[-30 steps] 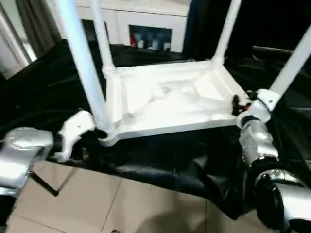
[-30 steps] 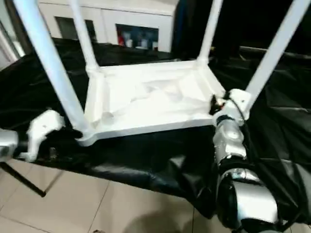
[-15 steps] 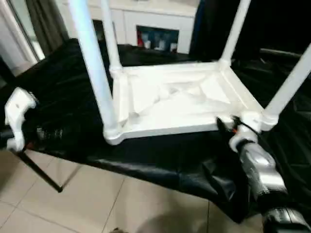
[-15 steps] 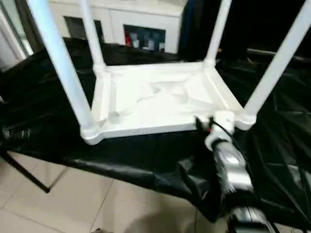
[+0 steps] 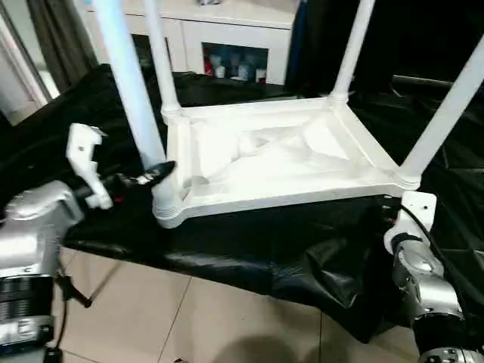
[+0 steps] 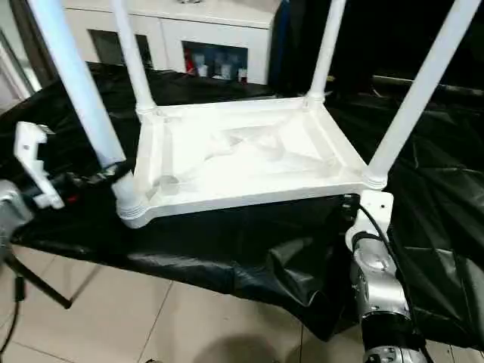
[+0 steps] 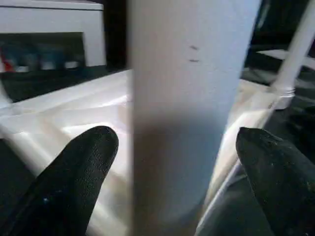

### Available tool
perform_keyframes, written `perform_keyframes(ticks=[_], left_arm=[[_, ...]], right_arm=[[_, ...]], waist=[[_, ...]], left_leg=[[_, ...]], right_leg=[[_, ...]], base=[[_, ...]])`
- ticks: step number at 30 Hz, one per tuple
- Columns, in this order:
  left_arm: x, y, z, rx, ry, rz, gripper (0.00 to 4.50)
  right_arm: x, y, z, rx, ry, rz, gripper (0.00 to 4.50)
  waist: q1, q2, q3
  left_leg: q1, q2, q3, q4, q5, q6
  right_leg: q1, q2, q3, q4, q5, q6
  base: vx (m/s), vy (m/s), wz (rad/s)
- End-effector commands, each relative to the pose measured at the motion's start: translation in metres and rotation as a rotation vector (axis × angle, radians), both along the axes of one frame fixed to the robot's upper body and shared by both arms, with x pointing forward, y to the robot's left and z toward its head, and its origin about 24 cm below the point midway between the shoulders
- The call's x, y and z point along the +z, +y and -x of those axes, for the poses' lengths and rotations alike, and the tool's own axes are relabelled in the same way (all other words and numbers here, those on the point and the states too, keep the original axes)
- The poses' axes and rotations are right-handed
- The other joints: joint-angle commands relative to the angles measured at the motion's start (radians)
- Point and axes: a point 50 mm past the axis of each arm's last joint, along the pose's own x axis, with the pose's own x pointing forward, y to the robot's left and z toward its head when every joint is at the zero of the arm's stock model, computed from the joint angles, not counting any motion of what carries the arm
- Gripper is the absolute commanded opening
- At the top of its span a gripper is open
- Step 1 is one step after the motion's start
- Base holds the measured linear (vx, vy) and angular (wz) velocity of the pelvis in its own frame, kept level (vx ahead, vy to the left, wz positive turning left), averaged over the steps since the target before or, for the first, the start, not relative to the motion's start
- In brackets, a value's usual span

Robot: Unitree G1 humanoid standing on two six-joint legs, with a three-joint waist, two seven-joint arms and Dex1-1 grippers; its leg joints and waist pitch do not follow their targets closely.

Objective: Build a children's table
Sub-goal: Rotate table base

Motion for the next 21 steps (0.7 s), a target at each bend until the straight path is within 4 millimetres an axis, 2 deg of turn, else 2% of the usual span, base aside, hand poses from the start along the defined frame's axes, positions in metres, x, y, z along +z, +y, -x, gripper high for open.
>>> perform_keyframes(ticks=[1,3,4,6,8,11,12,13,17,18,20,21], left_arm=[[0.003,-0.007,-0.006,-0.017,-0.013,-0.015,4.46],[0.003,-0.011,-0.007,-0.030,-0.013,-0.023,4.46],[0.007,-0.021,-0.006,-0.081,-0.021,0.014,4.46],[0.009,-0.024,-0.006,-0.099,-0.025,0.028,4.46],[0.016,-0.037,0.001,-0.212,-0.016,0.077,4.46],[0.022,-0.054,0.015,-0.401,0.025,0.109,4.46],[0.022,-0.054,0.015,-0.403,0.025,0.109,4.46],[0.024,-0.061,0.021,-0.480,0.044,0.111,4.46],[0.027,-0.070,0.027,-0.570,0.053,0.100,4.46],[0.031,-0.078,0.030,-0.621,0.048,0.109,4.46],[0.038,-0.089,0.033,-0.677,0.031,0.140,4.46],[0.040,-0.091,0.033,-0.689,0.028,0.148,4.46]], right_arm=[[0.000,0.007,-0.007,0.043,0.018,-0.023,3.01],[-0.002,0.012,-0.010,0.080,0.033,-0.039,3.01],[-0.006,0.022,-0.015,0.147,0.079,-0.038,3.01],[-0.008,0.024,-0.017,0.161,0.092,-0.036,3.01],[-0.009,0.032,-0.023,0.191,0.107,-0.045,3.01],[-0.005,0.043,-0.035,0.244,0.109,-0.051,3.01],[-0.005,0.043,-0.035,0.245,0.109,-0.051,3.01],[-0.004,0.048,-0.040,0.275,0.109,-0.052,3.01],[0.000,0.063,-0.049,0.350,0.112,-0.072,3.01],[0.002,0.072,-0.052,0.387,0.110,-0.079,3.01],[0.003,0.085,-0.055,0.438,0.108,-0.088,3.01],[0.003,0.088,-0.056,0.450,0.107,-0.090,3.01]], waist=[[0.003,0.002,-0.066],[0.001,0.003,-0.064],[-0.002,0.006,-0.064],[-0.002,0.006,-0.062],[0.001,0.003,-0.066],[0.003,0.003,-0.065],[0.002,0.002,-0.065],[0.000,0.001,-0.062],[-0.006,-0.003,-0.060],[-0.007,-0.002,-0.059],[-0.007,-0.007,-0.058],[-0.009,-0.006,-0.058]], left_leg=[[0.012,0.008,-0.010,-0.066,-0.237,0.000],[0.012,0.007,-0.009,-0.066,-0.243,0.004],[0.013,0.009,-0.009,-0.066,-0.250,0.002],[0.014,0.010,-0.009,-0.066,-0.257,0.000],[0.016,0.011,-0.008,-0.064,-0.249,-0.002],[0.017,0.013,-0.006,-0.064,-0.235,-0.001],[0.015,0.011,-0.006,-0.064,-0.229,0.001],[0.014,0.011,-0.006,-0.065,-0.242,0.001],[0.012,0.010,-0.006,-0.064,-0.261,-0.004],[0.011,0.010,-0.008,-0.066,-0.265,-0.007],[0.014,0.011,-0.007,-0.065,-0.269,-0.012],[0.014,0.011,-0.007,-0.065,-0.273,-0.014]], right_leg=[[0.042,-0.034,0.035,-0.071,-0.171,-0.183],[0.041,-0.033,0.035,-0.072,-0.173,-0.192],[0.043,-0.036,0.034,-0.071,-0.175,-0.209],[0.043,-0.035,0.034,-0.072,-0.180,-0.216],[0.043,-0.040,0.036,-0.066,-0.175,-0.225],[0.042,-0.037,0.036,-0.064,-0.156,-0.238],[0.043,-0.035,0.035,-0.061,-0.150,-0.242],[0.044,-0.036,0.035,-0.064,-0.166,-0.241],[0.045,-0.038,0.036,-0.068,-0.218,-0.230],[0.047,-0.039,0.036,-0.069,-0.242,-0.220],[0.044,-0.039,0.038,-0.071,-0.265,-0.214],[0.043,-0.038,0.038,-0.069,-0.266,-0.215]], base=[[0.000,0.000,0.00],[0.000,0.000,0.00],[0.000,0.000,0.00],[0.000,0.000,0.00],[0.000,0.000,0.00],[0.000,0.000,0.00],[0.000,0.000,0.00],[0.000,0.000,0.00],[0.000,0.000,0.00],[0.000,0.000,0.00],[0.000,0.000,0.00],[0.000,0.000,0.00]])
